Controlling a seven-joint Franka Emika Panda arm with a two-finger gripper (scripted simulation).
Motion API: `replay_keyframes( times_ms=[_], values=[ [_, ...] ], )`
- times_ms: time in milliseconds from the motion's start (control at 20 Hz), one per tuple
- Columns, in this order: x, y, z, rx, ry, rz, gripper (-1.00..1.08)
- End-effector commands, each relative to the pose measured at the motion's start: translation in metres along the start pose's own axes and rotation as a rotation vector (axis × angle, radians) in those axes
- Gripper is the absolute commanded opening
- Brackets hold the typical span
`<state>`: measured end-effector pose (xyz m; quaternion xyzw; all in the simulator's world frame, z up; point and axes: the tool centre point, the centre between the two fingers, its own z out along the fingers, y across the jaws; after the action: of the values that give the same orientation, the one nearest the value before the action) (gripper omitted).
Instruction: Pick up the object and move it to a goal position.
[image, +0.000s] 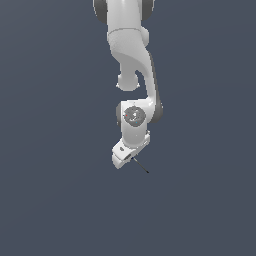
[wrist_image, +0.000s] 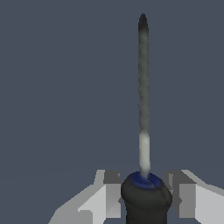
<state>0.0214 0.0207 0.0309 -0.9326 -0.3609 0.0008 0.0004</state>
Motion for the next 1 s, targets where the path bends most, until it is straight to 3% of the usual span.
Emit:
replay_keyframes(
  times_ms=[0, 300, 950],
  values=[
    [-0.010, 0.004, -0.010, -0.001, 0.001, 0.001, -1.00],
    [-0.048, 0.013, -0.044, -0.002, 0.000, 0.000, -1.00],
    [-0.160, 0.045, -0.147, -0.001, 0.002, 0.001, -1.00]
  ],
)
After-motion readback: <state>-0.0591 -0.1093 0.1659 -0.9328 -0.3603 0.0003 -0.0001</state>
